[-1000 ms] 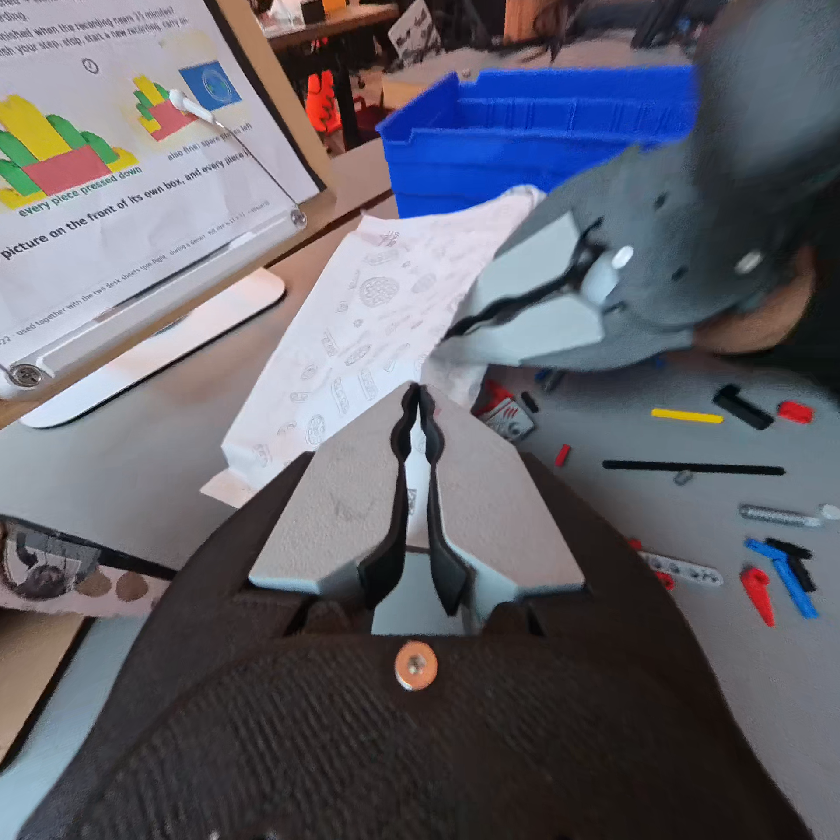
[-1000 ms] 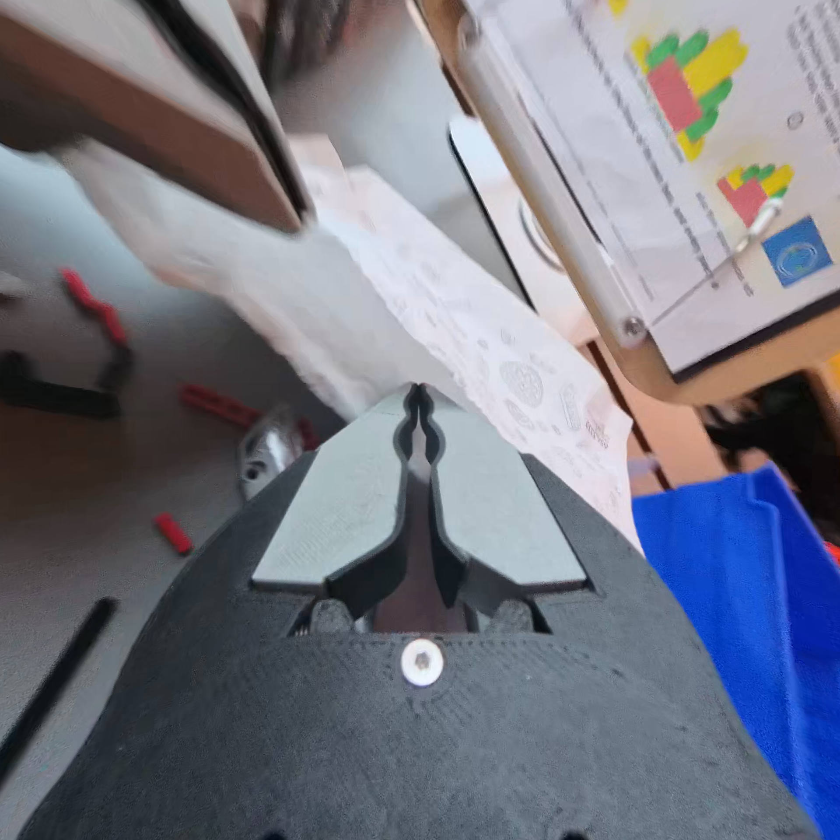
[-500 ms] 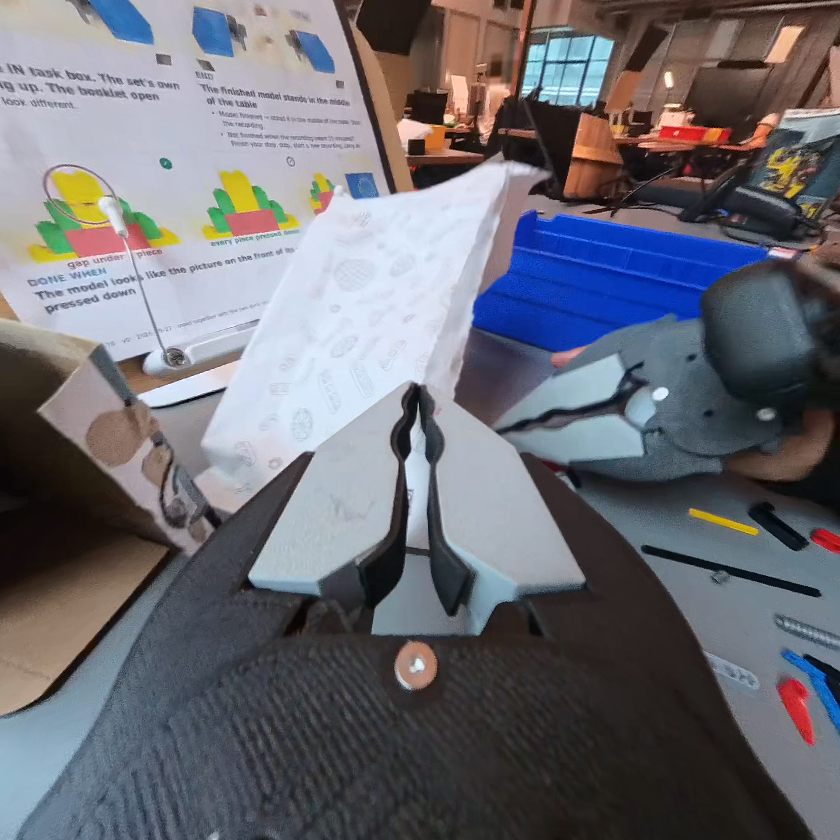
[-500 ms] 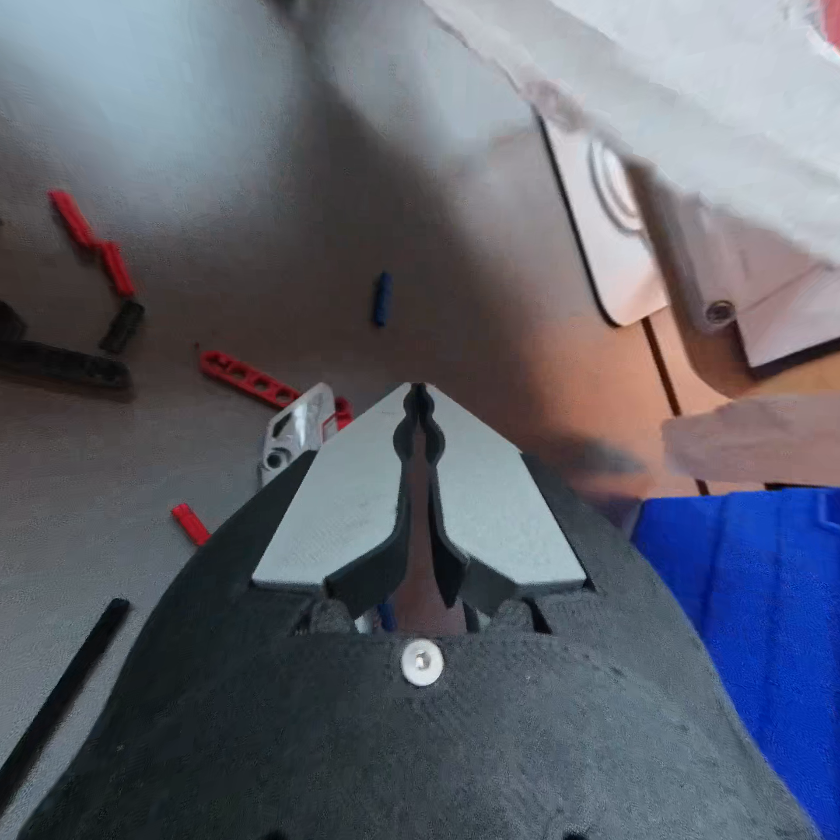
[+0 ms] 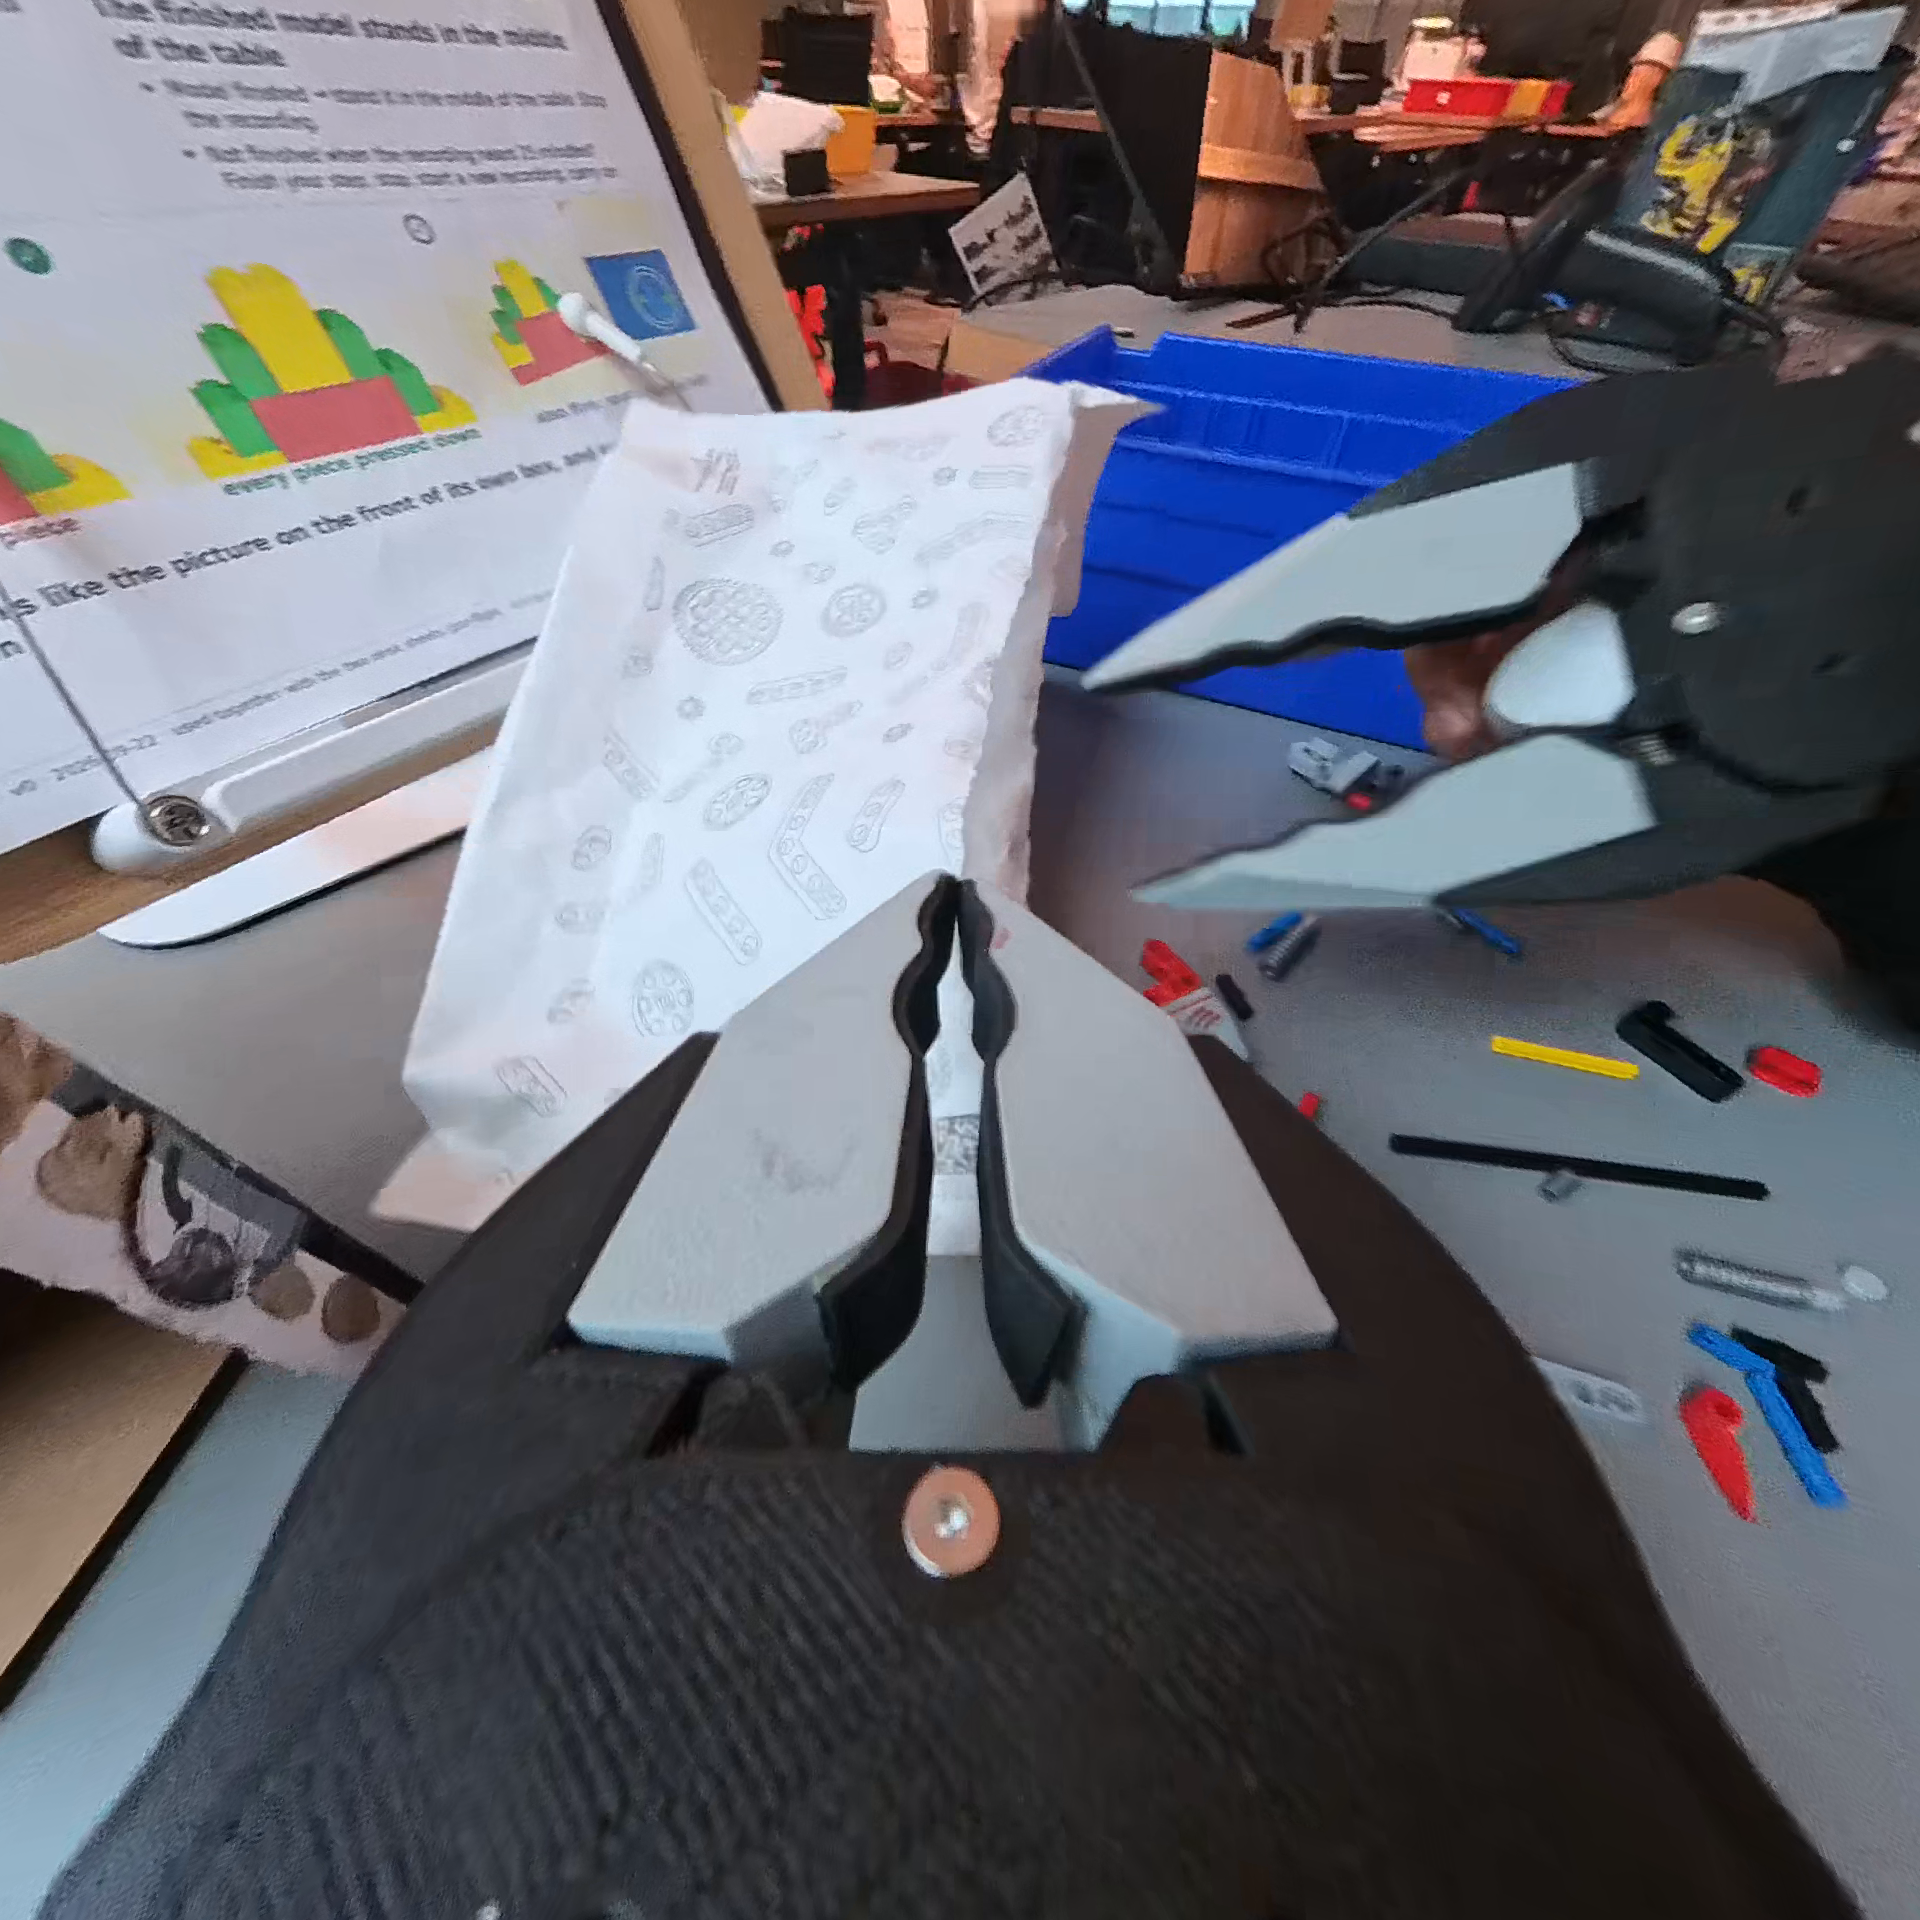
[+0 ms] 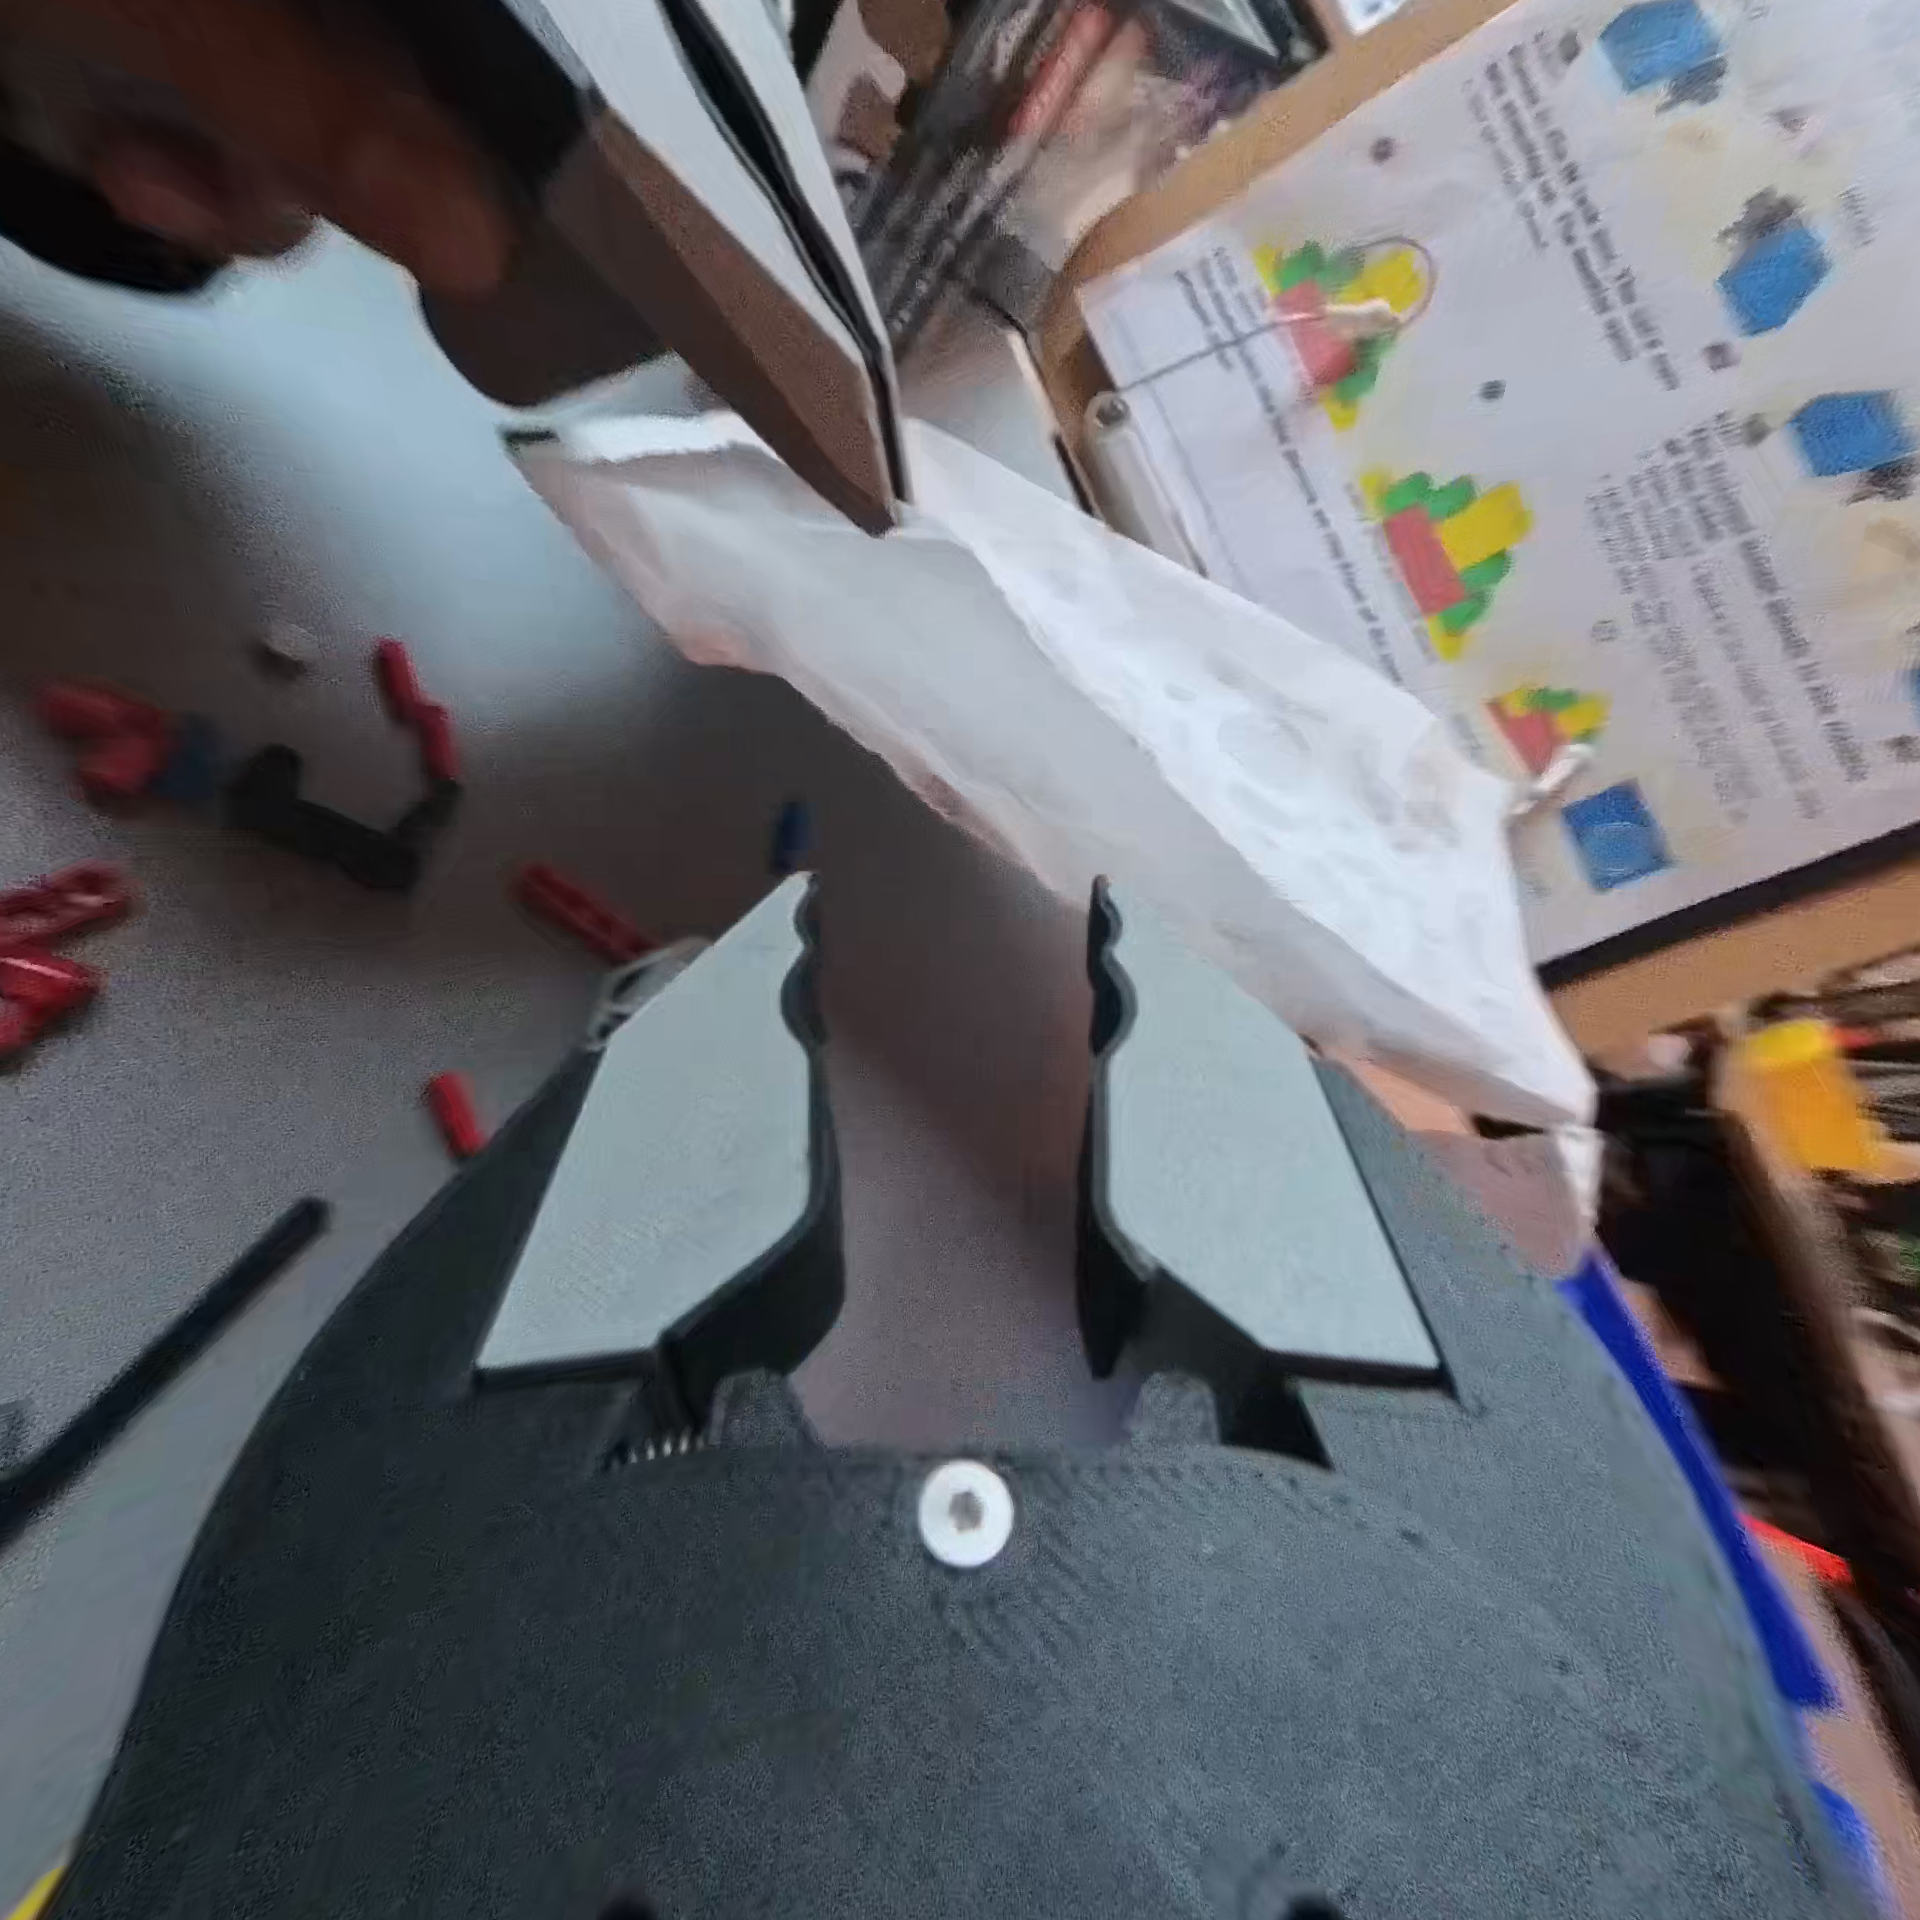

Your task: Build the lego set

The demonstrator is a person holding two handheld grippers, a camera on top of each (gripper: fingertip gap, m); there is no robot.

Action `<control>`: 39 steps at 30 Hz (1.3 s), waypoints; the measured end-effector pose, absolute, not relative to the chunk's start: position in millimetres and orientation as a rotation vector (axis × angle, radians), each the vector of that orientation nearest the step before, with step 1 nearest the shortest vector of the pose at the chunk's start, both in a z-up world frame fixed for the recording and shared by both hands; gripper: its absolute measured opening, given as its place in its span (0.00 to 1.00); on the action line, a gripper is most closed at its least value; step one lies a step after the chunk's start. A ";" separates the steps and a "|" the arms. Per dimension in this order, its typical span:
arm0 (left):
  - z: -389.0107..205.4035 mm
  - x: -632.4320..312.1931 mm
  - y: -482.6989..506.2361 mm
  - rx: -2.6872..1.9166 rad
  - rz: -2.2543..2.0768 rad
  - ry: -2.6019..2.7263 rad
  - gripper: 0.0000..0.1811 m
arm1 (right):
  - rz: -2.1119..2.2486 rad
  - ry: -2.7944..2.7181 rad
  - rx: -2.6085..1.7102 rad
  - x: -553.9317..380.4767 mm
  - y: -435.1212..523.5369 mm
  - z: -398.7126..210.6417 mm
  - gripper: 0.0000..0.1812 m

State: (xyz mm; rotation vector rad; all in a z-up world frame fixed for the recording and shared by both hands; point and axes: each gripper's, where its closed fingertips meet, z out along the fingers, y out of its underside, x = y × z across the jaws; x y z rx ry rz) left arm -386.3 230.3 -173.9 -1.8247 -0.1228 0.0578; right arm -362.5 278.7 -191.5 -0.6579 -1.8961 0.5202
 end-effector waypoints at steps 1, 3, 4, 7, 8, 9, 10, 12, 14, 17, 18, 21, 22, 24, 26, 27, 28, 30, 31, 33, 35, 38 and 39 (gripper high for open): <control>-171.9 -382.2 229.6 -1.829 0.033 -0.116 0.00 | 0.402 -1.869 -0.593 -366.5 283.8 -190.0 0.25; -162.5 -371.0 227.8 -1.807 -0.052 -0.106 0.00 | 0.215 -1.861 -0.451 -372.6 285.8 -193.3 0.25; -156.7 -368.4 226.4 -1.785 -0.074 -0.109 0.00 | 0.151 -1.878 -0.396 -374.7 284.8 -199.2 0.25; -154.0 -369.3 224.9 -1.778 -0.080 -0.106 0.00 | 0.020 -1.901 -0.298 -381.1 285.5 -213.3 0.17; -156.4 -371.1 225.0 -1.785 -0.090 -0.124 0.00 | -0.030 -1.892 -0.291 -383.1 289.3 -214.7 0.04; -161.5 -374.3 225.0 -1.809 -0.096 -0.158 0.00 | -0.068 -1.890 -0.287 -384.0 291.7 -216.1 0.00; -169.6 -378.5 224.6 -1.851 -0.087 -0.196 0.00 | -0.093 -1.892 -0.279 -383.7 291.9 -217.6 0.00; -171.6 -378.1 226.3 -1.882 -0.064 -0.212 0.03 | -0.154 -1.871 -0.229 -383.2 290.6 -216.0 0.00; -166.7 -378.2 229.7 -1.901 0.035 -0.209 0.25 | -0.212 -1.863 -0.178 -381.3 287.3 -213.0 0.00; -166.8 -375.0 238.1 -1.970 0.211 -0.115 0.31 | -0.252 -1.856 -0.103 -376.1 277.4 -202.2 0.00; -169.2 -370.8 241.2 -2.004 0.244 -0.068 0.33 | -0.260 -1.852 -0.089 -374.2 275.0 -197.6 0.00; -173.4 -360.3 240.7 -2.069 0.243 -0.008 0.33 | -0.272 -1.881 -0.075 -367.2 274.7 -191.9 0.00; -174.4 -356.9 238.9 -2.086 0.205 -0.004 0.31 | -0.284 -1.878 -0.054 -364.9 275.3 -190.1 0.00; -176.4 -357.2 236.7 -2.118 0.190 0.005 0.27 | -0.316 -1.857 -0.002 -361.0 275.9 -186.2 0.00; -179.1 -359.0 237.5 -2.159 0.222 0.032 0.27 | -0.355 -1.843 0.029 -357.9 276.2 -184.7 0.00; -180.6 -360.3 239.0 -2.181 0.251 0.054 0.28 | -0.374 -1.846 0.043 -356.5 276.0 -185.7 0.00; -181.3 -359.5 241.3 -2.199 0.260 0.076 0.28 | -0.393 -1.853 0.063 -355.1 275.3 -188.0 0.00; -181.7 -351.6 245.6 -2.228 0.196 0.105 0.26 | -0.429 -1.863 0.106 -352.9 274.3 -192.9 0.00; -182.0 -348.8 246.8 -2.240 0.152 0.100 0.26 | -0.440 -1.865 0.116 -352.0 274.6 -194.2 0.00; -180.0 -345.0 248.6 -2.234 0.060 0.078 0.26 | -0.447 -1.875 0.124 -349.8 275.1 -196.6 0.00; -175.3 -346.1 250.7 -2.204 -0.001 0.041 0.24 | -0.446 -1.878 0.145 -347.5 272.6 -198.1 0.00; -172.2 -349.6 253.2 -2.190 -0.037 0.018 0.22 | -0.439 -1.882 0.162 -344.9 267.5 -200.7 0.00; -175.4 -347.5 254.4 -2.204 -0.019 0.053 0.24 | -0.428 -1.882 0.139 -345.2 267.3 -199.0 0.00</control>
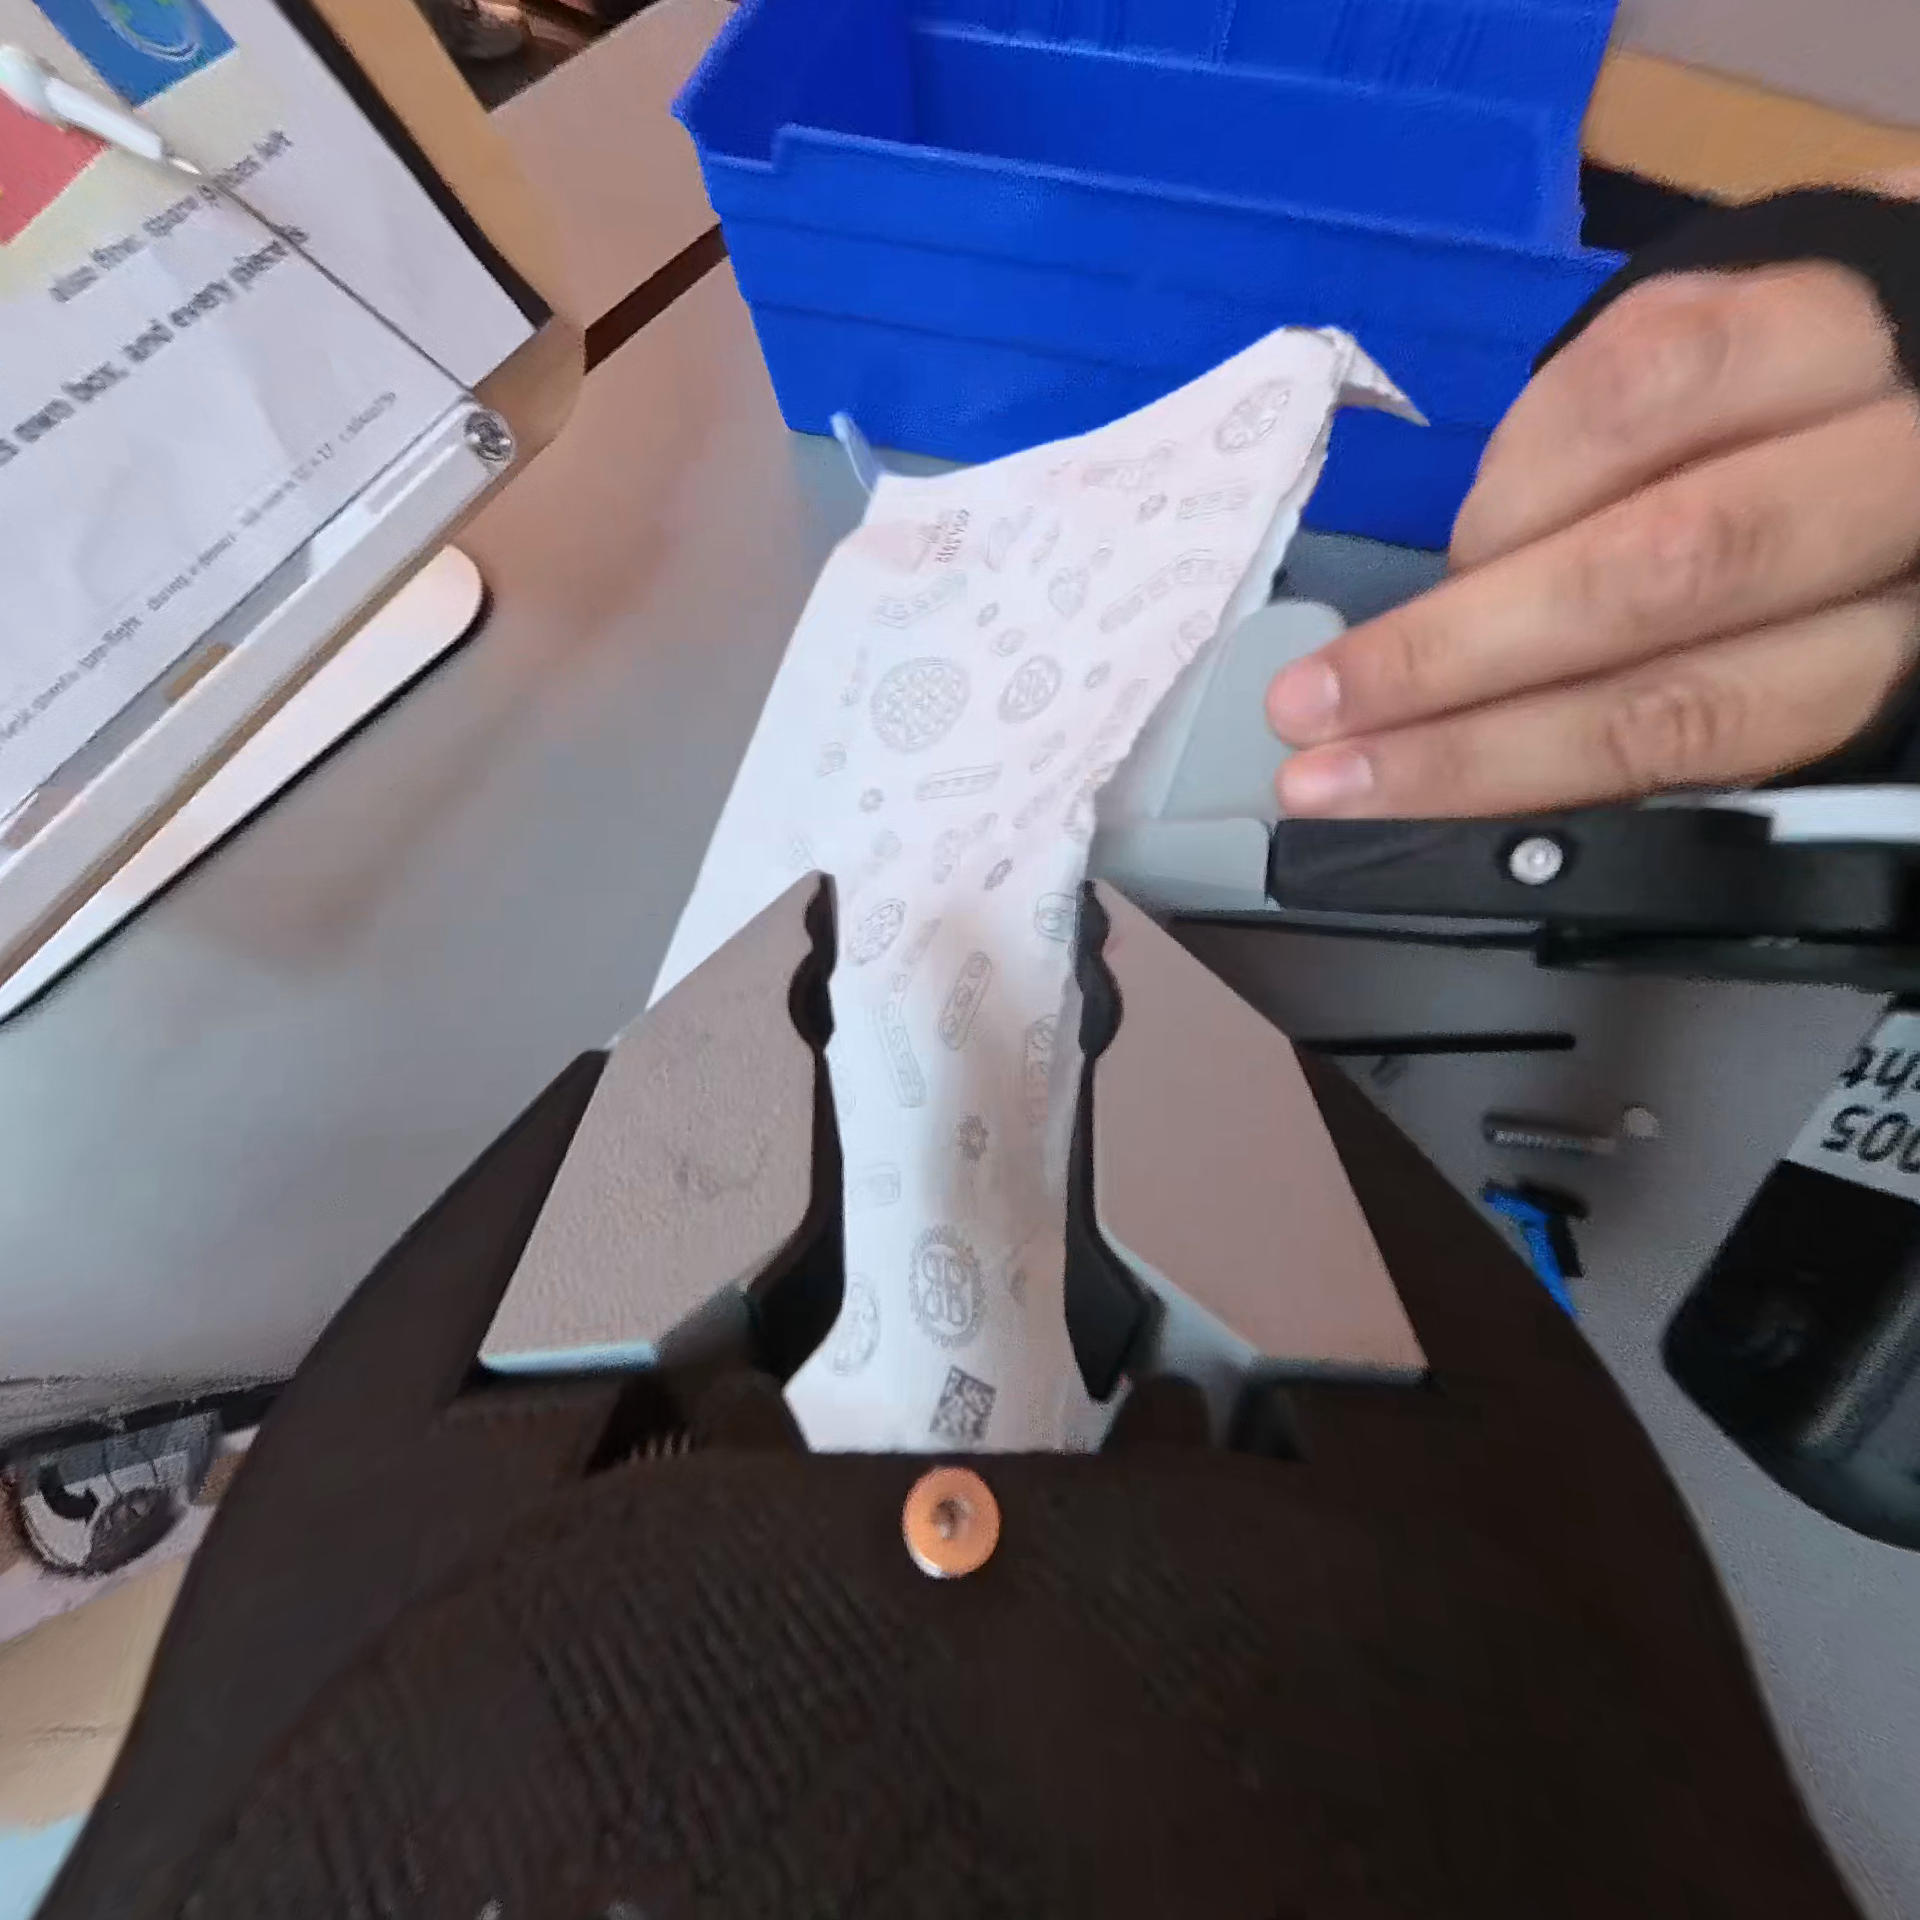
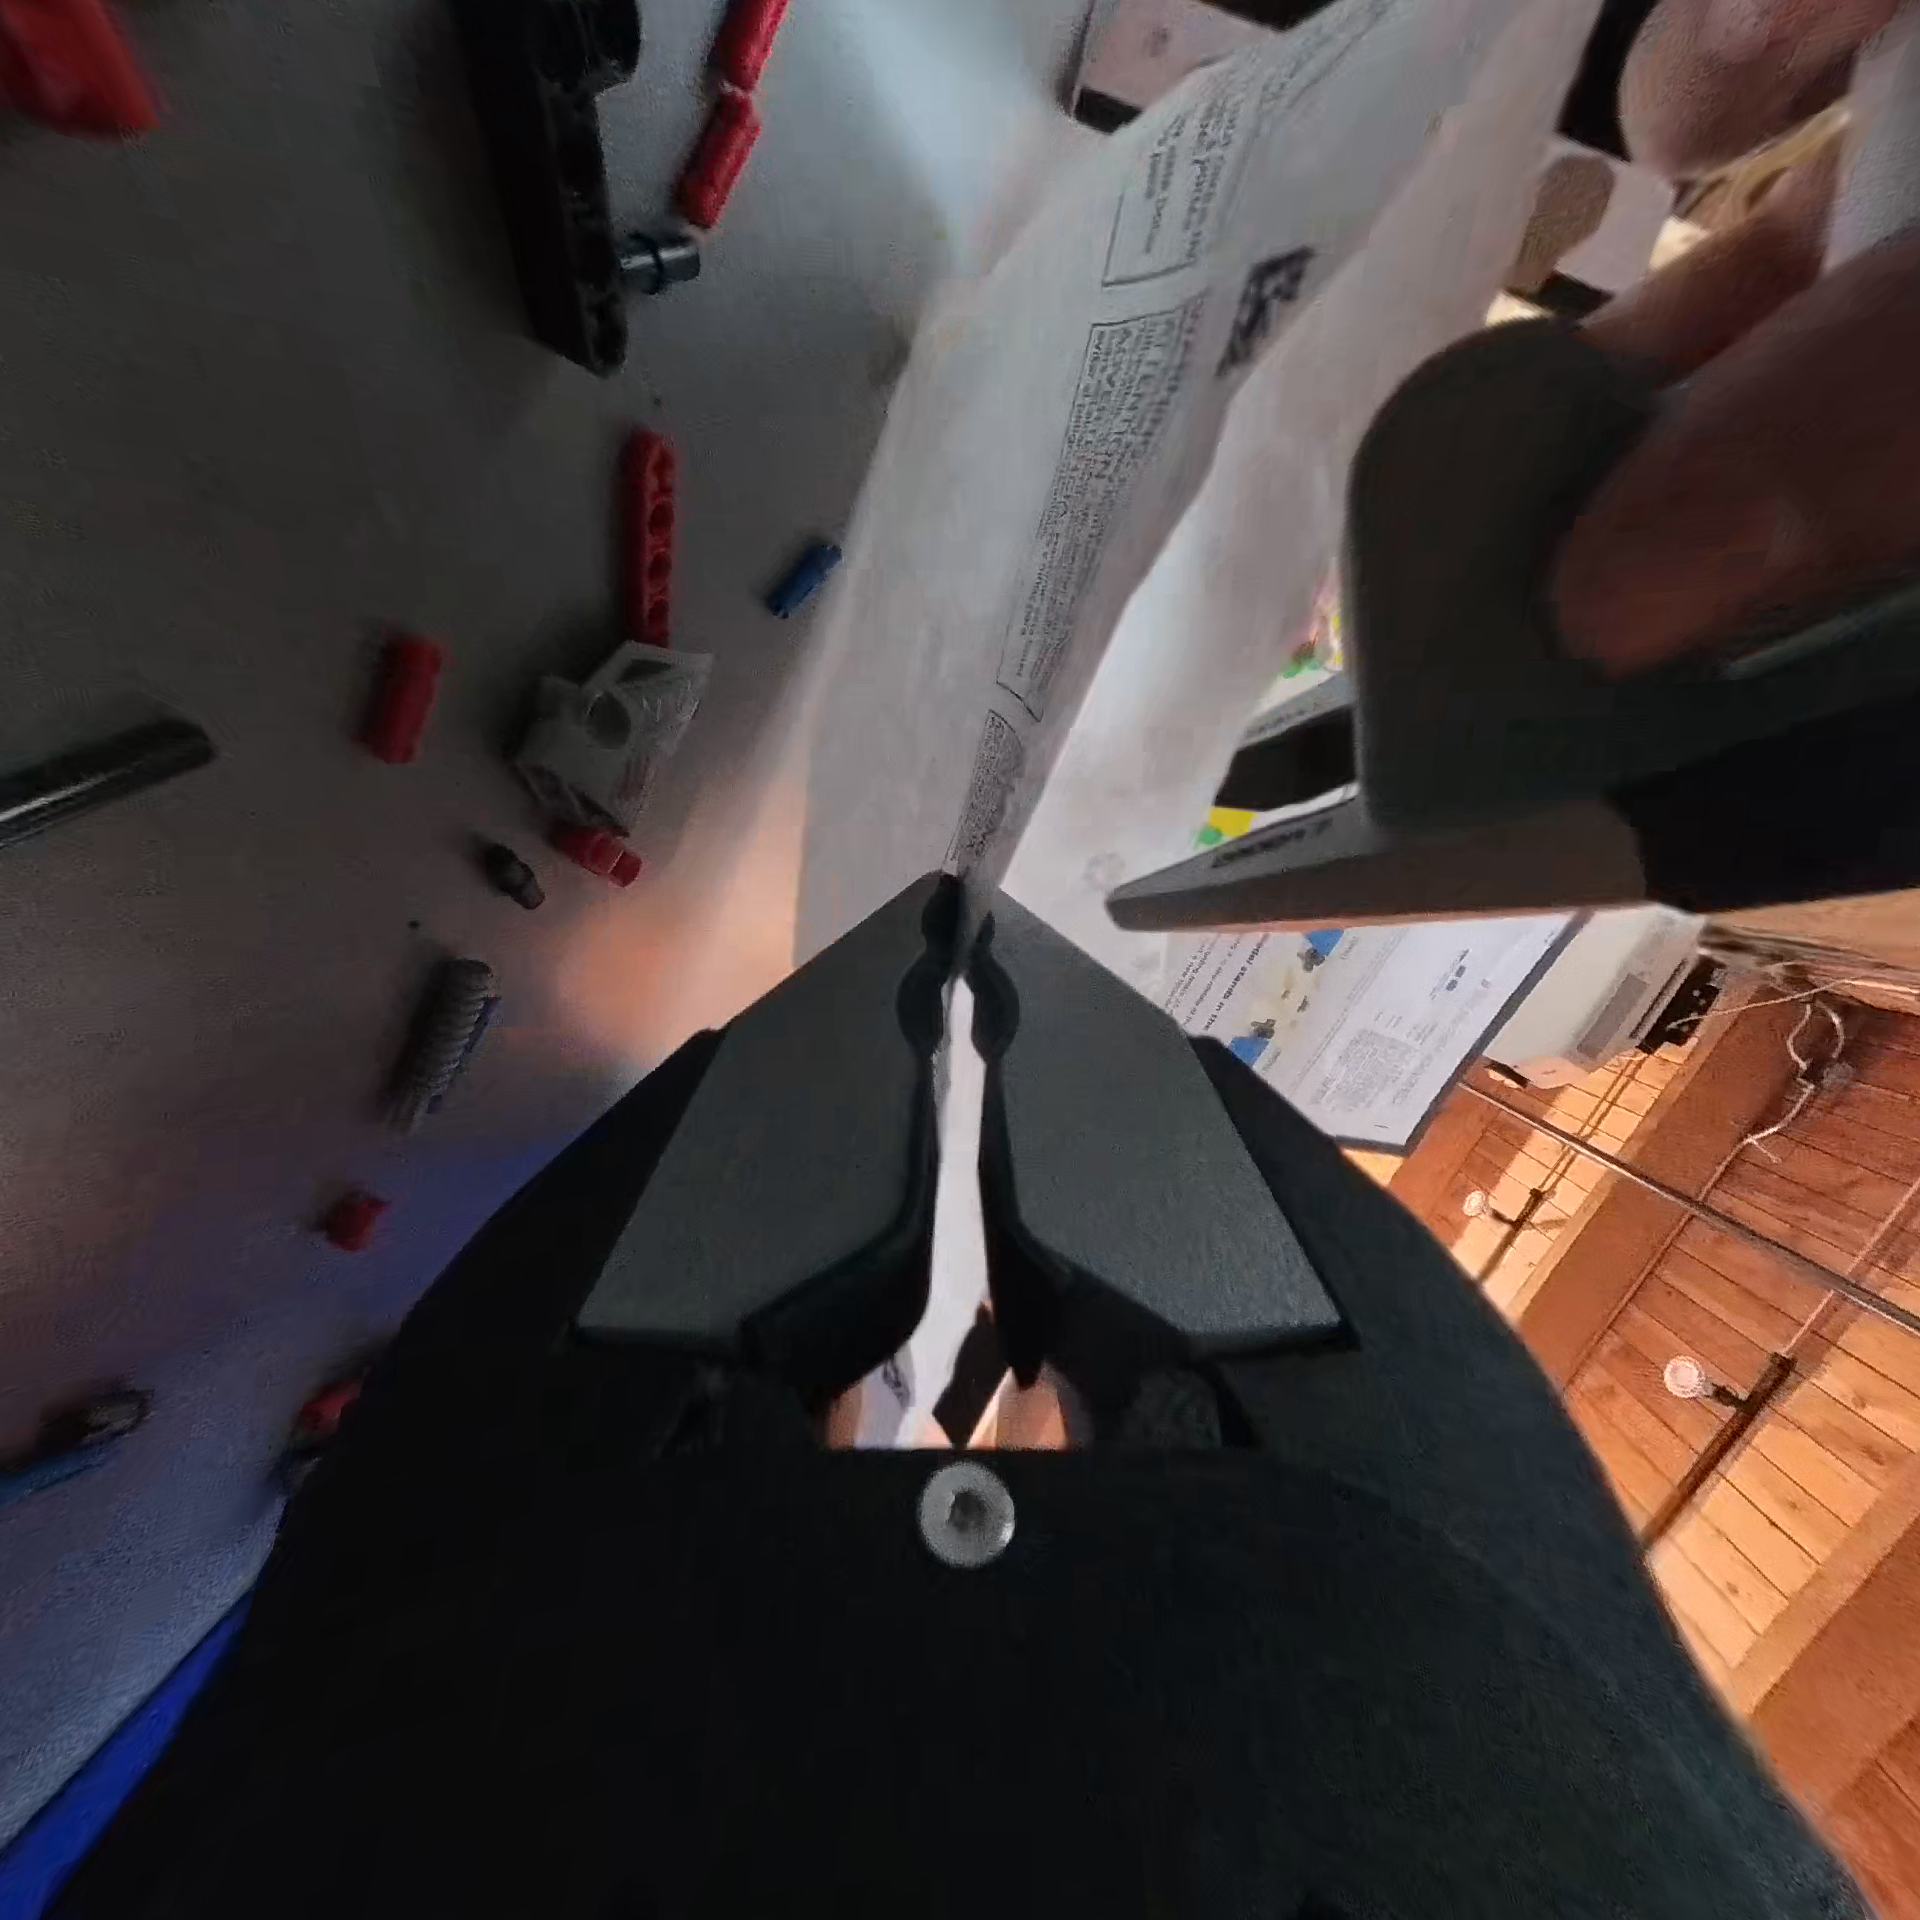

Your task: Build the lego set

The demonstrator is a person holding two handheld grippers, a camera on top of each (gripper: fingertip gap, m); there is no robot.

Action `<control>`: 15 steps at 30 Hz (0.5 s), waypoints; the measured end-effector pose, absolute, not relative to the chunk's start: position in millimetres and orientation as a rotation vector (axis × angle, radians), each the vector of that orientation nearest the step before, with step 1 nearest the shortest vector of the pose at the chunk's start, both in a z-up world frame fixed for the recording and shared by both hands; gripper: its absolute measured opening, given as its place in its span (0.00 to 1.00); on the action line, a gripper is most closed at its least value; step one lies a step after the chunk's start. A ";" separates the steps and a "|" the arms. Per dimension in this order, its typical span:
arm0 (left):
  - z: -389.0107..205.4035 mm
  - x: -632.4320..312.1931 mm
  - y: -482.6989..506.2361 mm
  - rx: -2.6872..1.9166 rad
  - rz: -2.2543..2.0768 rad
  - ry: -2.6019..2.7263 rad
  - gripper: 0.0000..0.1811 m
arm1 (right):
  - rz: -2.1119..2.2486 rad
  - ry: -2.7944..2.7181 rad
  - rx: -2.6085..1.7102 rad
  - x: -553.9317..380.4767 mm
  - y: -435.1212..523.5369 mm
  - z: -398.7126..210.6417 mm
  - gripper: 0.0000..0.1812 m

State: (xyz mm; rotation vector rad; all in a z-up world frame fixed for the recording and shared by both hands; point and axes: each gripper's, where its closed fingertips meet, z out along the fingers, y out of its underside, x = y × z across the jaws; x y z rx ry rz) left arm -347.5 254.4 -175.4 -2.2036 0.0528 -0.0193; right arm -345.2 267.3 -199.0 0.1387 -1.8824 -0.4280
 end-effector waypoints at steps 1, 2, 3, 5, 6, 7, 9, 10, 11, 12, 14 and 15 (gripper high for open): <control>-180.8 -346.1 254.4 -2.233 0.014 0.086 0.26 | -0.416 -1.887 0.103 -345.7 268.4 -196.9 0.00; -185.3 -346.6 253.9 -2.260 0.055 0.104 0.26 | -0.408 -1.887 0.080 -346.3 269.3 -194.2 0.00; -187.0 -349.0 254.1 -2.271 0.099 0.113 0.27 | -0.407 -1.882 0.082 -346.6 269.3 -192.0 0.00; -186.7 -359.9 255.1 -2.283 0.228 0.136 0.18 | -0.412 -1.865 0.116 -346.9 265.9 -189.8 0.00; -188.2 -363.9 255.8 -2.303 0.289 0.177 0.11 | -0.409 -1.864 0.133 -346.8 262.5 -190.2 0.00; -187.6 -368.4 258.8 -2.310 0.355 0.214 0.06 | -0.407 -1.871 0.143 -346.5 259.4 -191.7 0.00; -183.5 -378.1 268.2 -2.303 0.503 0.291 0.00 | -0.400 -1.888 0.127 -347.3 255.2 -195.1 0.00; -177.2 -384.7 273.5 -2.284 0.589 0.302 0.00 | -0.384 -1.910 0.092 -347.6 254.4 -198.5 0.00; -166.1 -387.4 279.5 -2.240 0.628 0.281 0.00 | -0.360 -1.943 0.033 -347.5 255.2 -203.5 0.00; -155.4 -385.4 285.0 -2.199 0.598 0.236 0.00 | -0.339 -1.982 -0.047 -346.9 258.1 -209.2 0.00; -140.1 -383.0 292.6 -2.120 0.482 0.111 0.00 | -0.311 -2.063 -0.187 -344.3 264.9 -221.2 0.00; -132.3 -388.1 293.0 -2.068 0.454 0.038 0.00 | -0.318 -2.086 -0.228 -342.8 268.7 -226.5 0.00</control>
